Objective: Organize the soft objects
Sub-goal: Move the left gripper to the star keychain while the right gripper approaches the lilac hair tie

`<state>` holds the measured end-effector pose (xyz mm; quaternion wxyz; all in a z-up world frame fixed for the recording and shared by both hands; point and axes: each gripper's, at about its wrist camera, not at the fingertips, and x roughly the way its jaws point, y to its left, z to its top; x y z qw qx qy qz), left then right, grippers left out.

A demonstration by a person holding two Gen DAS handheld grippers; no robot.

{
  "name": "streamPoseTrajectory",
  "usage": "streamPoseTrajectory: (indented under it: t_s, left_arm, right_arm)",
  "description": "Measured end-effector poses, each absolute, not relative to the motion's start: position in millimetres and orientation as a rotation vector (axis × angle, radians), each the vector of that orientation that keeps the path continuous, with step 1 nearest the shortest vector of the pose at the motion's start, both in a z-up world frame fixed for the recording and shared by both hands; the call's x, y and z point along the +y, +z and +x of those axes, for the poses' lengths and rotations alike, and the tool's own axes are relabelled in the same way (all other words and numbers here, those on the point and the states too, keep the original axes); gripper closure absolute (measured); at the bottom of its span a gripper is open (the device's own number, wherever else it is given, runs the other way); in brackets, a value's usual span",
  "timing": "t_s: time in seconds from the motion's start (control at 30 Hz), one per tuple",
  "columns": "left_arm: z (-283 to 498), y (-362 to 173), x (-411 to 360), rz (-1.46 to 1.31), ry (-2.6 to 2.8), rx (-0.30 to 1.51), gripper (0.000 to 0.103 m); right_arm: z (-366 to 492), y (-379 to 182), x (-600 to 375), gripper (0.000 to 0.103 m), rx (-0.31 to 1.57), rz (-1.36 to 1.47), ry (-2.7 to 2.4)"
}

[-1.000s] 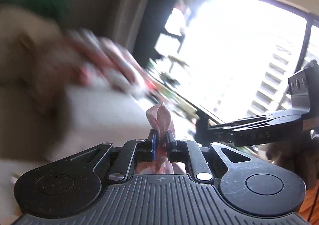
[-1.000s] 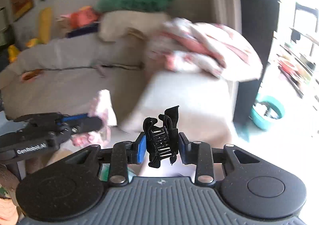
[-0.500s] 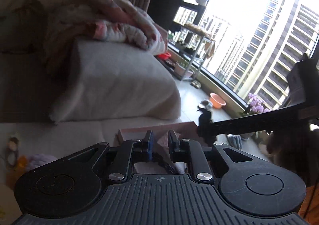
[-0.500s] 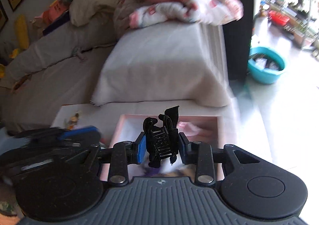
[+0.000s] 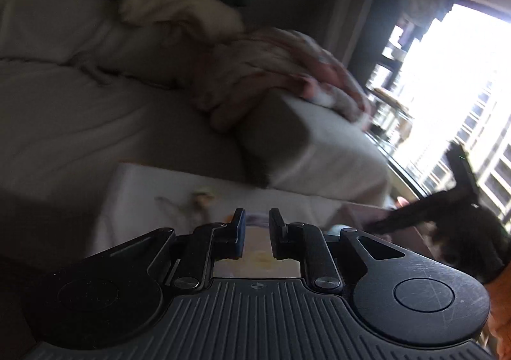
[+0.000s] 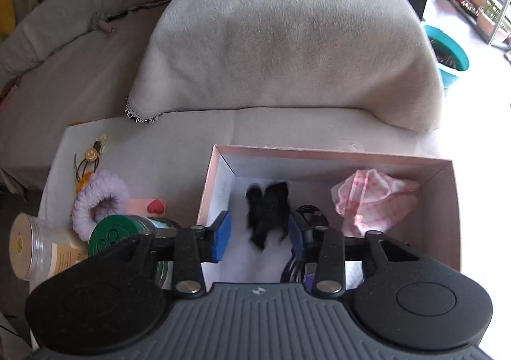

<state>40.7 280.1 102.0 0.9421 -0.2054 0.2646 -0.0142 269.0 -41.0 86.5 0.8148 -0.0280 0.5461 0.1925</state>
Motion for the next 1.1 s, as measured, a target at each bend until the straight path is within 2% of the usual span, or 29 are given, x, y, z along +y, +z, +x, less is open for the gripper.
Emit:
streamPoseTrajectory:
  t_s: [0.17, 0.3, 0.43, 0.53, 0.73, 0.9, 1.1]
  left_arm:
    - [31, 97, 329, -0.501, 0.049, 0.546, 0.086]
    - [58, 97, 348, -0.573, 0.034, 0.652, 0.086]
    - [94, 100, 342, -0.491, -0.022, 0.71, 0.086]
    - [127, 104, 330, -0.427, -0.093, 0.796, 0.086]
    - [191, 88, 315, -0.35, -0.101, 0.984, 0.086]
    - [242, 66, 301, -0.275, -0.087, 1.087, 0.086]
    - [273, 43, 285, -0.106, -0.015, 1.177, 0.083]
  right_arm:
    - [249, 127, -32, 0.059, 1.092, -0.08, 0.393]
    - [226, 185, -6, 0.059, 0.97, -0.029, 0.498]
    - [210, 239, 31, 0.057, 0.85, 0.077, 0.651]
    - [208, 263, 55, 0.054, 0.835, 0.102, 0.758]
    - [215, 244, 70, 0.054, 0.872, 0.04, 0.808]
    - [231, 209, 54, 0.054, 0.972, 0.047, 0.793]
    - [243, 180, 39, 0.054, 1.0, 0.02, 0.751]
